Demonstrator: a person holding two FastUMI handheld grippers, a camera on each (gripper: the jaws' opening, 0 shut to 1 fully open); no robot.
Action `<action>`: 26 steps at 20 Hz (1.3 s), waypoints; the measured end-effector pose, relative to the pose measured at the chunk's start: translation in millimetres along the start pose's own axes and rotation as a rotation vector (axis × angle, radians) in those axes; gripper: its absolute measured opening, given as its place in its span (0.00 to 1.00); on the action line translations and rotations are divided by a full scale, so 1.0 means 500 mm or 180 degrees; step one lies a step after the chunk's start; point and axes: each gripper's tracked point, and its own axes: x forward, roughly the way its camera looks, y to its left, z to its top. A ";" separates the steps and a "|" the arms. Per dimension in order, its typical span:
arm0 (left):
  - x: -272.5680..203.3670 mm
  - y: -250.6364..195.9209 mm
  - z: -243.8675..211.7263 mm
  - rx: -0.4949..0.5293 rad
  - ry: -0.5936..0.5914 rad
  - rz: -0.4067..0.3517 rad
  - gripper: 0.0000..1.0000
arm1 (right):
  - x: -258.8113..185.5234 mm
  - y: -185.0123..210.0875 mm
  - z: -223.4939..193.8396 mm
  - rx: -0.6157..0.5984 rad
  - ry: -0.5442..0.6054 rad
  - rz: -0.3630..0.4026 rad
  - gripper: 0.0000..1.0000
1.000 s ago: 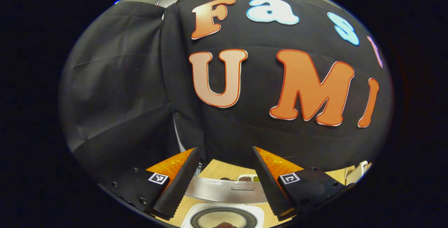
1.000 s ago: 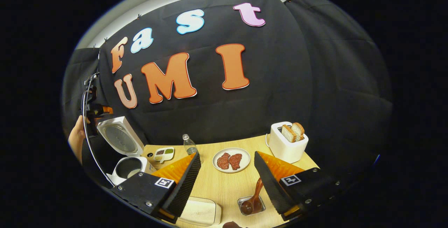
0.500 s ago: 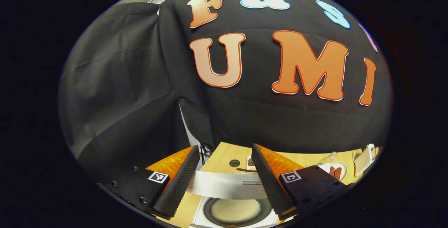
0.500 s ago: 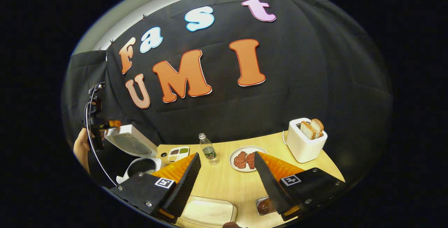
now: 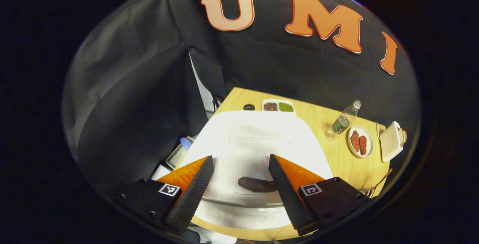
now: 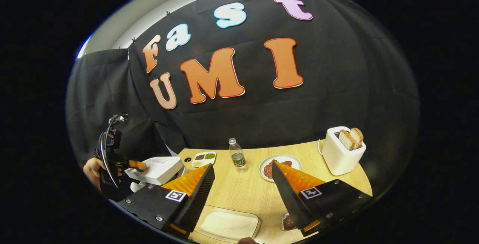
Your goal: Close the left gripper, press the button to open the rice cooker; take a wooden spoon from the chopstick holder with the right hand, scoop a spoonful of rice and pour it into the rice cooker, then put the wooden spoon back into the chopstick holder.
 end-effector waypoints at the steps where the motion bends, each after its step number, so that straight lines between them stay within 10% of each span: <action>1: 0.013 -0.003 -0.023 -0.0078 0.0170 -0.0027 1.00 | 0.001 0.002 -0.003 -0.0007 0.0006 0.0009 0.95; 10: 0.053 -0.006 -0.073 0.0007 0.0582 -0.0174 1.00 | -0.007 0.002 -0.009 0.0068 -0.0005 0.0073 0.95; 26: -0.185 -0.065 0.121 0.0232 -0.1606 -0.0158 0.99 | -0.007 0.053 0.055 -0.0286 -0.0217 0.0220 0.95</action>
